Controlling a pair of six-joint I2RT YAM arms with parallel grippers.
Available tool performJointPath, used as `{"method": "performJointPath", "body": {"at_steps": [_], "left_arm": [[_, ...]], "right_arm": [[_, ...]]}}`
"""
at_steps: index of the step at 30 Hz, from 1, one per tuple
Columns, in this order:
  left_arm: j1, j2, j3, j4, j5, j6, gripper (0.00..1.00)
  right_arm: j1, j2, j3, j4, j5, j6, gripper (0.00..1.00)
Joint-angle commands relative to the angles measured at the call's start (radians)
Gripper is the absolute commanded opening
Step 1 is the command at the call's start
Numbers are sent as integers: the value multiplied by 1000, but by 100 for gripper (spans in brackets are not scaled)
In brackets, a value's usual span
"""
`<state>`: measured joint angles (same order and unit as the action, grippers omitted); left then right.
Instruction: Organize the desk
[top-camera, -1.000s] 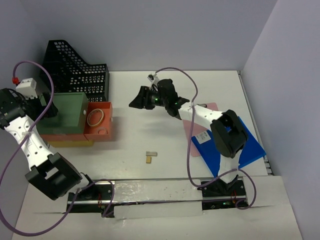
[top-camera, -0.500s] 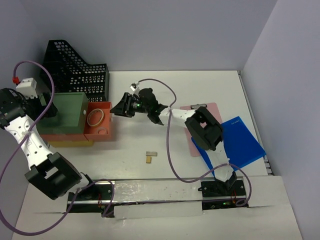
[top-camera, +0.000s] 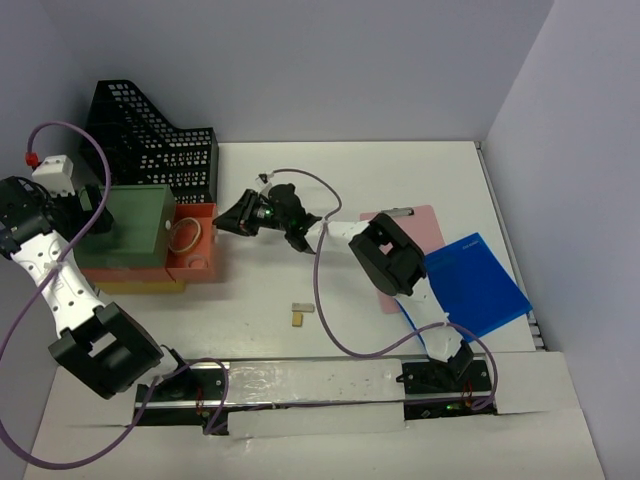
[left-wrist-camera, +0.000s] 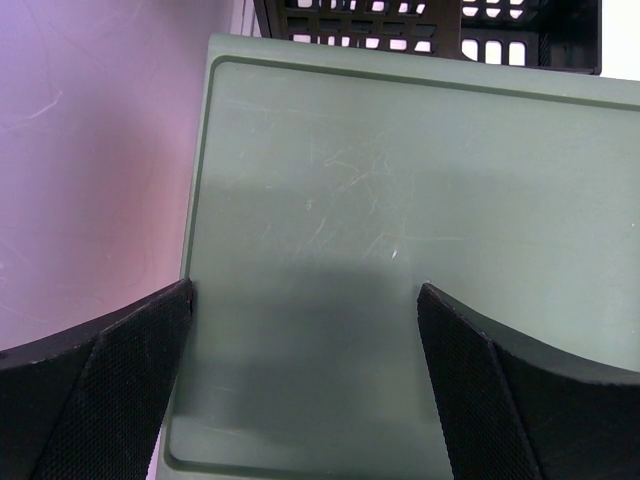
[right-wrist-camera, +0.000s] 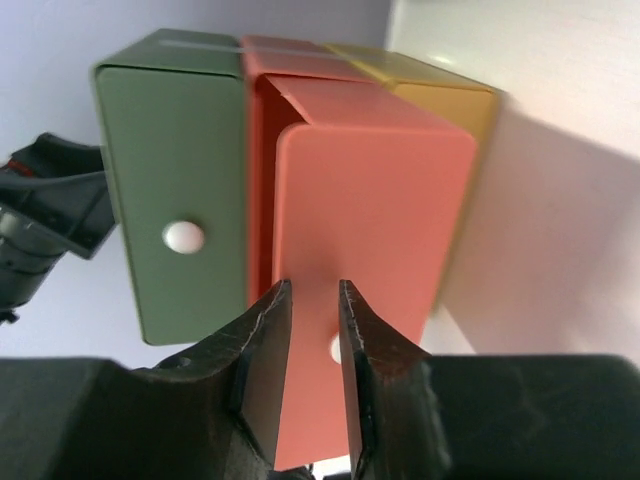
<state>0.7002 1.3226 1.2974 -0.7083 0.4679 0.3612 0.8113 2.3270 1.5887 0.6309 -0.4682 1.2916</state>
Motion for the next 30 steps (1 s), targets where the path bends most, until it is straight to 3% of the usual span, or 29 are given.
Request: {"method": "performJointPath", "body": {"at_steps": [1, 15, 20, 30], "left_arm": [[2, 39, -54, -37, -23, -4, 99], [3, 58, -114, -22, 35, -23, 99], [2, 61, -123, -18, 39, -38, 99], [2, 51, -142, -12, 42, -50, 98]], "right_arm": [[57, 48, 133, 68, -1, 40, 31], [92, 269, 355, 27, 56, 145, 24], [95, 338, 506, -27, 70, 141, 23], [114, 394, 617, -84, 122, 118, 22]]}}
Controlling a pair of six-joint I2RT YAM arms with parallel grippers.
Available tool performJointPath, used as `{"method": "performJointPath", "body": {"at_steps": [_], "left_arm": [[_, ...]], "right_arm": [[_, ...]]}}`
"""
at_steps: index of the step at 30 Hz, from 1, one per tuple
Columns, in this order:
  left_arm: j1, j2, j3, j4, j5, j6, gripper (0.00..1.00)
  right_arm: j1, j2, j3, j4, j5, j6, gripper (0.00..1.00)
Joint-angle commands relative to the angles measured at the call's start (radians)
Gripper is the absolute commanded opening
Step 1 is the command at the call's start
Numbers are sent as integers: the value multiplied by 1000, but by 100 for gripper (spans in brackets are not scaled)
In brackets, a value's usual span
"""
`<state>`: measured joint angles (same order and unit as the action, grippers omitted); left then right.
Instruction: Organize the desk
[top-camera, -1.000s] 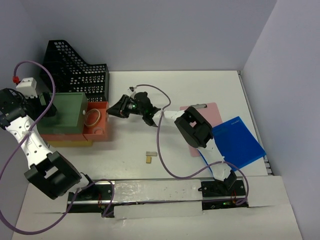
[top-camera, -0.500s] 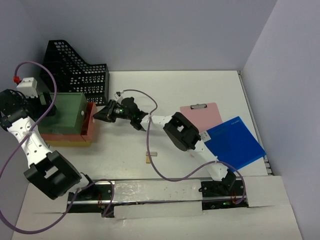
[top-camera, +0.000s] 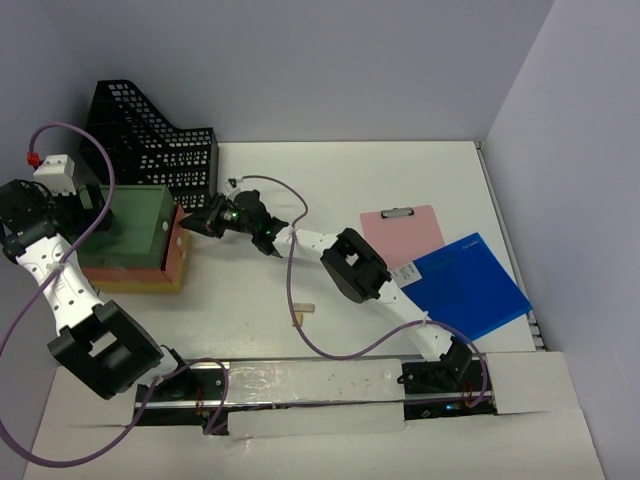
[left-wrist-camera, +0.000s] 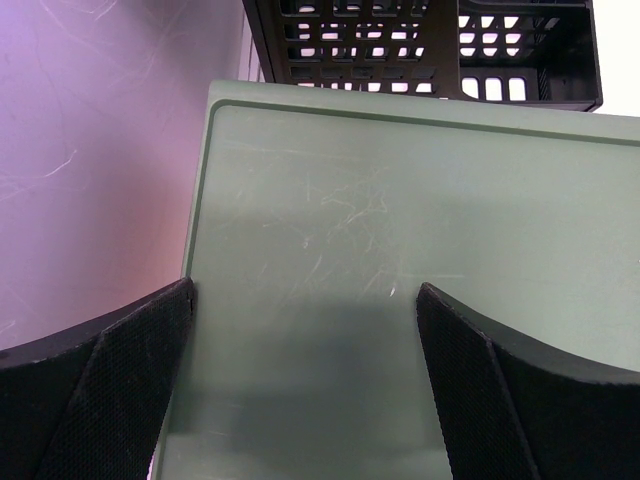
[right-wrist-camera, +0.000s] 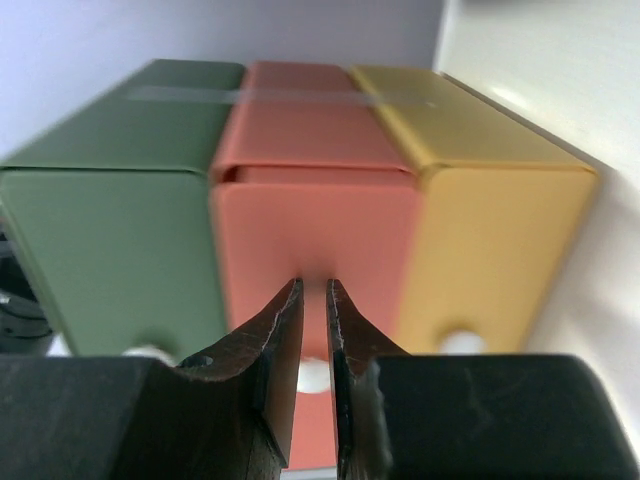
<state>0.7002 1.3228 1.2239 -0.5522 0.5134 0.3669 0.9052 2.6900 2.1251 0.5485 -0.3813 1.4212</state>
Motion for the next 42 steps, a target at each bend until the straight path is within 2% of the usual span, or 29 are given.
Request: {"method": "performJointPath", "body": {"at_steps": [1, 11, 26, 32, 37, 42], "left_arm": [[2, 50, -70, -167, -3, -55, 98], [2, 50, -56, -173, 3, -60, 98], [1, 39, -72, -177, 10, -57, 98], [2, 35, -70, -181, 6, -46, 98], [2, 39, -64, -191, 23, -46, 98], [2, 21, -65, -191, 24, -47, 98]], "right_arm": [[24, 44, 103, -11, 36, -11, 22], [34, 71, 187, -58, 55, -42, 22], [30, 72, 208, -77, 56, -56, 24], [-25, -54, -6, 2, 22, -52, 26], [-48, -150, -197, 36, -1, -65, 36], [-29, -139, -256, 75, -47, -33, 43]]}}
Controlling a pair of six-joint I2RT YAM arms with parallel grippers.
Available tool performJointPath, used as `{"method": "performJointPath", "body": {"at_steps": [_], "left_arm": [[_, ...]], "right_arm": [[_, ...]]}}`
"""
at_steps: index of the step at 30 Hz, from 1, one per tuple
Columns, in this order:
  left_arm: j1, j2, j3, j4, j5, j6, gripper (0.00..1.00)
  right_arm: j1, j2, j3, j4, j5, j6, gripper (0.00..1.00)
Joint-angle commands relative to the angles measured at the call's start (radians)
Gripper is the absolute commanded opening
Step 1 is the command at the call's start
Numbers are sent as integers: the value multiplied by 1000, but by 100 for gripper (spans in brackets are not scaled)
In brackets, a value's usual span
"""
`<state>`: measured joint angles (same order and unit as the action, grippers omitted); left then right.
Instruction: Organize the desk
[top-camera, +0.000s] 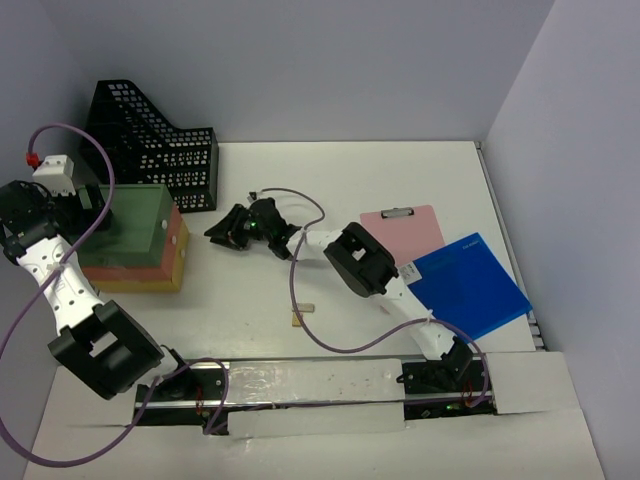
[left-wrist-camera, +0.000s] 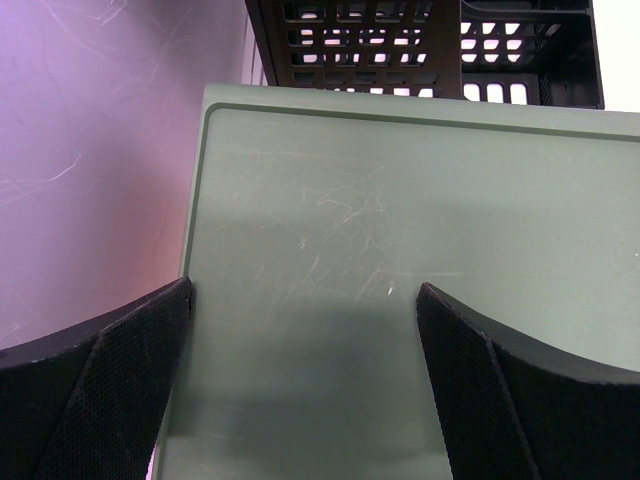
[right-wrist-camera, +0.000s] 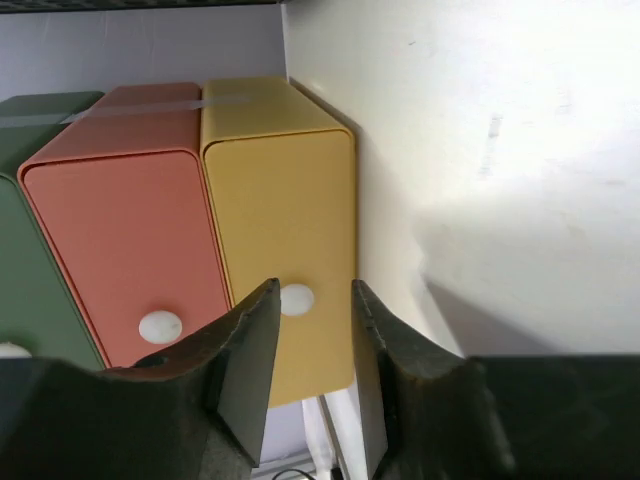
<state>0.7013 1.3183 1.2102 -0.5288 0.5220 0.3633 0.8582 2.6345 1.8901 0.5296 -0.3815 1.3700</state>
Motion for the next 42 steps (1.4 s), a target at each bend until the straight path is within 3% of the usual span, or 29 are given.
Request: {"method": "performJointPath", "body": {"at_steps": [1, 29, 42], "left_arm": [[1, 20, -53, -213, 11, -42, 99], [1, 44, -52, -203, 37, -42, 99], [1, 36, -53, -205, 30, -35, 99]], "right_arm": [[23, -75, -22, 103, -54, 28, 43], [107, 133, 224, 27, 1, 117, 48], [107, 141, 217, 40, 37, 148, 48]]}}
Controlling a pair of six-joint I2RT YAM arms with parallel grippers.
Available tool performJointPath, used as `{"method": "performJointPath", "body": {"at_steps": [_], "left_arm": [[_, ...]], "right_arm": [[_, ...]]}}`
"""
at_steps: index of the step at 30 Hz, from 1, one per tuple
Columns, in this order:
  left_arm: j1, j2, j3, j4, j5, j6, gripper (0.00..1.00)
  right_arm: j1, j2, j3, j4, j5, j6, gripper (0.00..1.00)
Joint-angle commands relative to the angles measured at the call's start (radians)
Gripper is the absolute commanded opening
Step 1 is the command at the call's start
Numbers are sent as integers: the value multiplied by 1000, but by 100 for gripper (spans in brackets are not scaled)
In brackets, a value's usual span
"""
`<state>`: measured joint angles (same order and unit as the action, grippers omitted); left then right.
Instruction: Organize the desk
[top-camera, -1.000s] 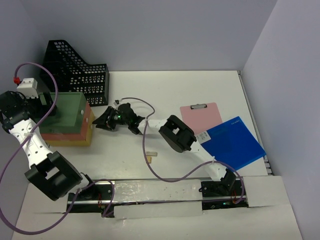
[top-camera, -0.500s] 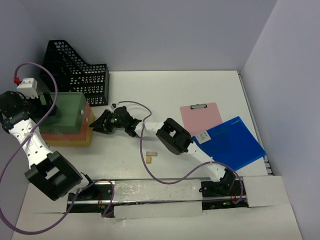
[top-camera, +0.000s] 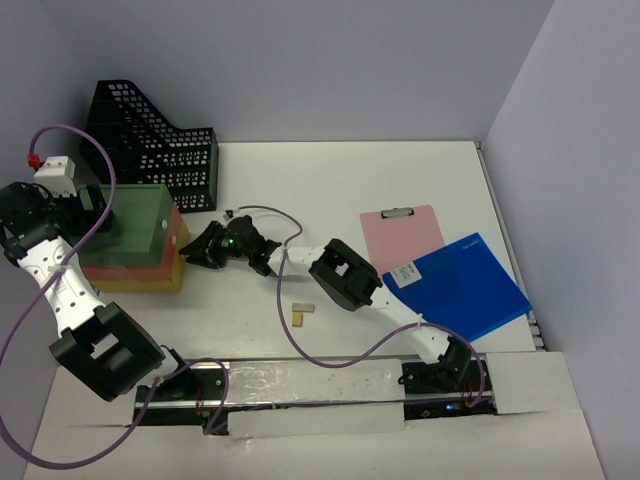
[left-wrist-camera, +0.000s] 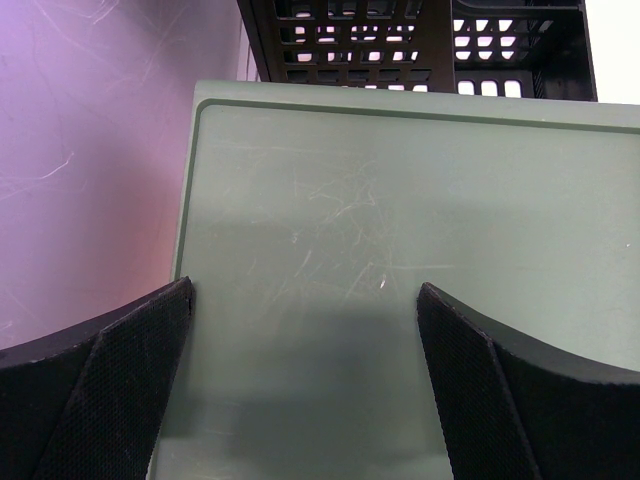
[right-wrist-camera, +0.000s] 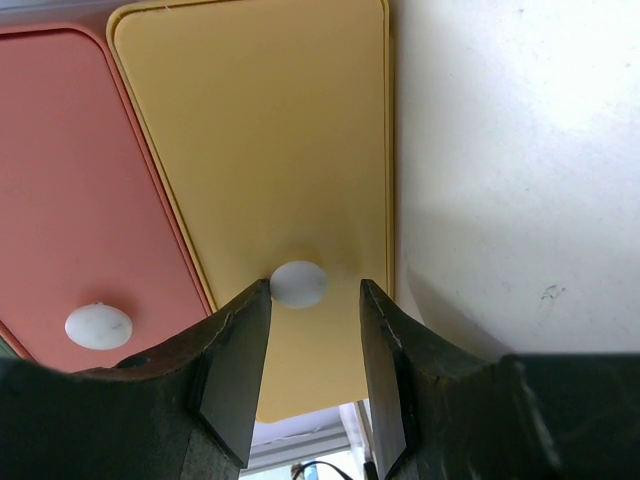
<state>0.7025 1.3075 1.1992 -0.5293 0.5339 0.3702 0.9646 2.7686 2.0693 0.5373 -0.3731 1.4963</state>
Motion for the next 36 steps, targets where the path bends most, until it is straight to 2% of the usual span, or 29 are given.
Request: {"method": "performJointPath", "body": {"at_steps": [1, 8, 13, 30, 36], "left_arm": [[0, 47, -44, -204, 17, -42, 99], [0, 47, -50, -200, 14, -42, 99], [0, 46, -55, -198, 7, -37, 99], [0, 46, -73, -186, -3, -36, 99], [0, 47, -75, -186, -5, -36, 99]], "right_arm": [[0, 8, 49, 26, 28, 24, 48], [2, 38, 78, 42, 38, 56, 46], [0, 48, 89, 45, 37, 70, 40], [11, 35, 88, 74, -3, 85, 41], [18, 48, 111, 72, -10, 97, 34]]}}
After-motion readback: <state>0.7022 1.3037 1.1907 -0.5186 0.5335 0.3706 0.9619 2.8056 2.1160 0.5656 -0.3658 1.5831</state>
